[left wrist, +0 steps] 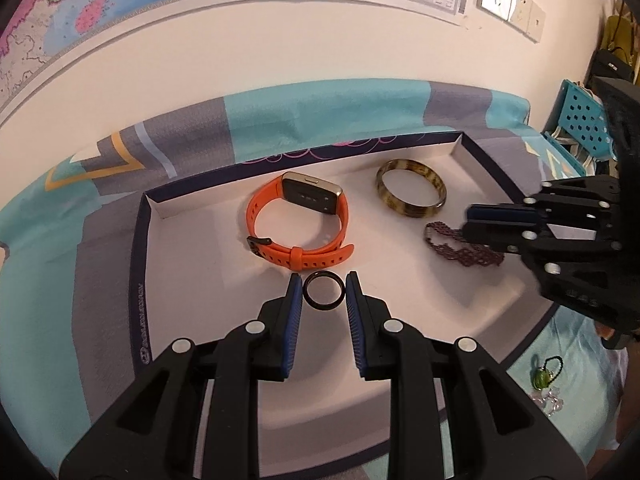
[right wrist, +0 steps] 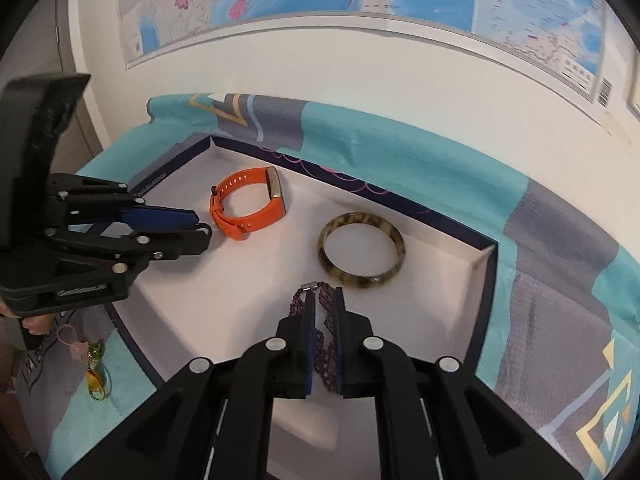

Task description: Organize jewelry

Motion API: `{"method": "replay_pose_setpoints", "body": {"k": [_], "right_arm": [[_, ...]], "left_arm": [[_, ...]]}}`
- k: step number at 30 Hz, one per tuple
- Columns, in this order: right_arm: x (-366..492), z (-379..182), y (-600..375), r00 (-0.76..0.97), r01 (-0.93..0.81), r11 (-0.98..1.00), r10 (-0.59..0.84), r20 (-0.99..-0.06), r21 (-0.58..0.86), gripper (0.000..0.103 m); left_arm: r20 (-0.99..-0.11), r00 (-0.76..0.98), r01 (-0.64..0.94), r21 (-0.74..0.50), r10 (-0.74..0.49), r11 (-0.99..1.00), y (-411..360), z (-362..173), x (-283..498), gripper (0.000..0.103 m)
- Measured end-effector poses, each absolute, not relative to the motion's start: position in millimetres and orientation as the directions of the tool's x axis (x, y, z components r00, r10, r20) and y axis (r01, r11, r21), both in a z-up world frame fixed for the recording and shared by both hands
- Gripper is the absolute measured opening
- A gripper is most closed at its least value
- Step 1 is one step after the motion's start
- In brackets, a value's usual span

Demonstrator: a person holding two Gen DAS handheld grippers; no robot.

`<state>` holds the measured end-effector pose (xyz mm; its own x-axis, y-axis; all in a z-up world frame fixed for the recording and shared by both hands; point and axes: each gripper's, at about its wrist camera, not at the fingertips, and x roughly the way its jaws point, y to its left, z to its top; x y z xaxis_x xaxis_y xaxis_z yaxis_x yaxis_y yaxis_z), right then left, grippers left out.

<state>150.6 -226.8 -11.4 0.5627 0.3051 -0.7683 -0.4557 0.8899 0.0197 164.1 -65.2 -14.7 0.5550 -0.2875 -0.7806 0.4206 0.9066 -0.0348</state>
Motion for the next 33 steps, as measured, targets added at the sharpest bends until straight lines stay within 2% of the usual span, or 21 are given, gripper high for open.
{"method": "replay_pose_setpoints", "body": {"k": [2, 3, 4, 11, 15, 21, 22, 26, 29, 33], "right_arm": [[145, -11, -231, 0.556, -0.46, 0.887, 0.313, -0.77, 0.028, 0.013], [142, -11, -232, 0.558, -0.459, 0.888, 0.308, -0.771, 0.022, 0.021], [140, -11, -233, 0.559, -0.459, 0.888, 0.304, -0.771, 0.018, 0.024], [139, -25, -232, 0.53, -0.457, 0.89, 0.266, -0.805, -0.007, 0.024], [143, -26, -229, 0.532, -0.46, 0.888, 0.271, -0.802, -0.005, 0.011], [151, -22, -219, 0.563, -0.459, 0.886, 0.238, -0.792, -0.06, 0.01], [153, -21, -218, 0.563, -0.46, 0.886, 0.242, -0.79, -0.056, 0.007], [160, -22, -220, 0.566, -0.443, 0.895, 0.239, -0.789, -0.046, 0.008], [155, -16, -227, 0.578, -0.422, 0.907, 0.264, -0.772, -0.006, 0.016], [134, -1, -238, 0.592, -0.427, 0.903, 0.316, -0.741, 0.044, 0.026]], "left_arm": [[-0.787, 0.549, 0.415, -0.036, -0.282, 0.909, -65, -17, 167, 0.023], [-0.789, 0.547, 0.413, -0.037, -0.28, 0.91, -64, -18, 168, 0.023], [-0.791, 0.546, 0.409, -0.037, -0.277, 0.912, -64, -18, 168, 0.023], [-0.793, 0.544, 0.407, -0.036, -0.274, 0.913, -65, -19, 170, 0.023], [-0.794, 0.544, 0.405, -0.036, -0.272, 0.914, -65, -19, 170, 0.023], [-0.795, 0.544, 0.401, -0.034, -0.268, 0.915, -68, -20, 173, 0.023], [-0.795, 0.544, 0.402, -0.034, -0.268, 0.915, -69, -20, 174, 0.023], [-0.796, 0.544, 0.406, -0.03, -0.267, 0.914, -69, -20, 174, 0.023], [-0.788, 0.554, 0.397, -0.032, -0.267, 0.917, -67, -17, 171, 0.024], [-0.751, 0.606, 0.388, -0.008, -0.262, 0.922, -59, -2, 157, 0.035]]}}
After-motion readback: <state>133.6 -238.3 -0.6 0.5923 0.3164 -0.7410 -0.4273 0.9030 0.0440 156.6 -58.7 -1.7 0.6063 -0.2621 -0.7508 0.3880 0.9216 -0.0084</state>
